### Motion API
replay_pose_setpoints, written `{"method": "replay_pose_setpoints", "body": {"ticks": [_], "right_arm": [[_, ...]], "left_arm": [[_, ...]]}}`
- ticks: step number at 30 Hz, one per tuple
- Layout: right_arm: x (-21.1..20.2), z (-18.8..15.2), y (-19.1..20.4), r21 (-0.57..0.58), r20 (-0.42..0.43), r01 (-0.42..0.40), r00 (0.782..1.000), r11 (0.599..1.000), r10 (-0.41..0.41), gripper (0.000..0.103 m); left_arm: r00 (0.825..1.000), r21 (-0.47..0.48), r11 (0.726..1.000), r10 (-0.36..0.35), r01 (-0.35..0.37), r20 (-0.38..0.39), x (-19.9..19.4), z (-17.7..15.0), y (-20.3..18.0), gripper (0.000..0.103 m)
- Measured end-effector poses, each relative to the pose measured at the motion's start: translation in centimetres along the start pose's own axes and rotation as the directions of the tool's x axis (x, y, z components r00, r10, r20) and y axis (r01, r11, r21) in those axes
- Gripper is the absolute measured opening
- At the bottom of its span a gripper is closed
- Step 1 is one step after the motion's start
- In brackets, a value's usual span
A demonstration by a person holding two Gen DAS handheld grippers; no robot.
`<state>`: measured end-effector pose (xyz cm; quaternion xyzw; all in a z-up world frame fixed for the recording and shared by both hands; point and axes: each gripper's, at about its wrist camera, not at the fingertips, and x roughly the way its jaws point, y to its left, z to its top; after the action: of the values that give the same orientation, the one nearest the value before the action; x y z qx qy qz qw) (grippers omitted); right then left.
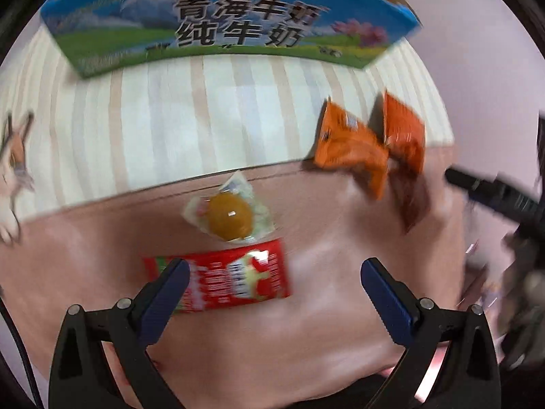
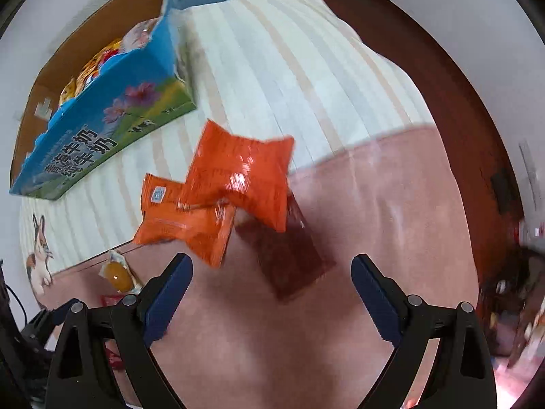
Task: Organize snacks
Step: 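Swing both open tools back toward the snacks on the pink mat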
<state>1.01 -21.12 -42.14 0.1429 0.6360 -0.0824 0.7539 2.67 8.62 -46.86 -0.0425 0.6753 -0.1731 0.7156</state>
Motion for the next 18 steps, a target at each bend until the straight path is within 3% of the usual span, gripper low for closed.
{"method": "replay_pose_setpoints", "body": {"ticks": [2,5,8,11,14,16,18], "right_arm": [[0.0,1.3,0.7,-0.07,0.02,0.01,1.0,0.998,-0.009,0.096],[-0.6,3.3,1.3,-0.152,0.055,0.042,0.998,0.988,-0.034,0.096],[-1.7,5.1,0.9,-0.202,0.095,0.067,0.994,0.977,-0.049,0.096],[-2.1,6.2,-0.4,-0.217,0.103,0.061,0.994,0.974,-0.04,0.096],[-1.6,7.4,-1.8,-0.223,0.073,0.034,0.997,0.974,-0.018,0.096],[-1.0,8.0,-2.3,-0.248,0.046,0.011,0.999,0.969,0.001,0.096],[-0.4,8.3,-1.9,-0.311,0.021,-0.013,1.0,0.95,0.02,0.096]], "left_arm": [[0.997,-0.12,0.99,-0.072,0.069,-0.018,0.7,0.8,-0.4,0.103],[0.98,-0.27,0.945,-0.197,0.184,-0.023,2.0,2.8,-2.0,0.103],[0.973,-0.332,0.921,-0.229,0.204,-0.037,3.9,4.8,-4.2,0.103],[0.979,-0.358,0.919,-0.198,0.165,-0.055,6.1,6.4,-6.2,0.103],[0.99,-0.313,0.947,-0.101,0.066,-0.097,8.5,7.3,-8.0,0.103],[0.989,-0.23,0.972,0.021,-0.055,-0.147,9.6,7.0,-8.7,0.103],[0.981,-0.183,0.974,0.101,-0.131,-0.166,9.8,6.2,-8.4,0.103]]}}
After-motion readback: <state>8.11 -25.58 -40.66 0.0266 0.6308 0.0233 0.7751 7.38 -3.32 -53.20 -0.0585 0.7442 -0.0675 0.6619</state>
